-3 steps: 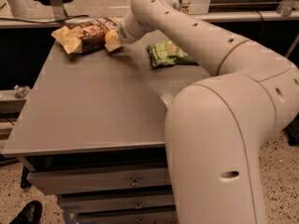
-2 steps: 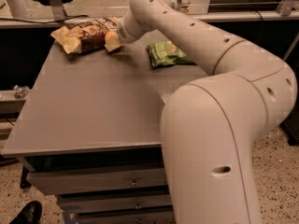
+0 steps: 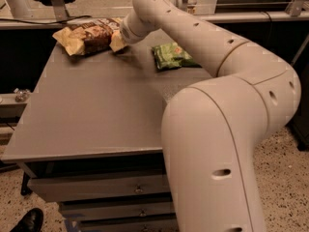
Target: Move orange near brown chip bag
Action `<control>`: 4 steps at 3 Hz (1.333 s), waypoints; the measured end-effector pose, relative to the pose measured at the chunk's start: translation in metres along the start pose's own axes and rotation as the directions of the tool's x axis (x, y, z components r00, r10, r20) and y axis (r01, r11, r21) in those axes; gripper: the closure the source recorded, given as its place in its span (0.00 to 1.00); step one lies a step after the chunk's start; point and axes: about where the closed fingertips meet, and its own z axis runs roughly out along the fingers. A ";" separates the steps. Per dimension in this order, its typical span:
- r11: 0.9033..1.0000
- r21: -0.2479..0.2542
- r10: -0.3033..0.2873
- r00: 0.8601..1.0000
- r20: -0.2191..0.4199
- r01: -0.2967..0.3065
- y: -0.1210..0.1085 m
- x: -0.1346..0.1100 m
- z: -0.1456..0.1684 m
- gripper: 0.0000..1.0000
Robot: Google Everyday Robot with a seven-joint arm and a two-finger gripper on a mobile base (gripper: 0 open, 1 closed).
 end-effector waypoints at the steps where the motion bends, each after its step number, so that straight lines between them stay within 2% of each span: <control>1: 1.000 0.002 0.008 1.000 -0.011 -0.008 -0.003 0.007 -0.006 0.00; 4: 0.999 0.002 0.042 0.999 -0.001 -0.042 -0.009 0.018 -0.019 0.00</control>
Offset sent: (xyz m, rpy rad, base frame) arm -0.0039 -0.0166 0.0093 -0.0093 -0.0023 -0.0139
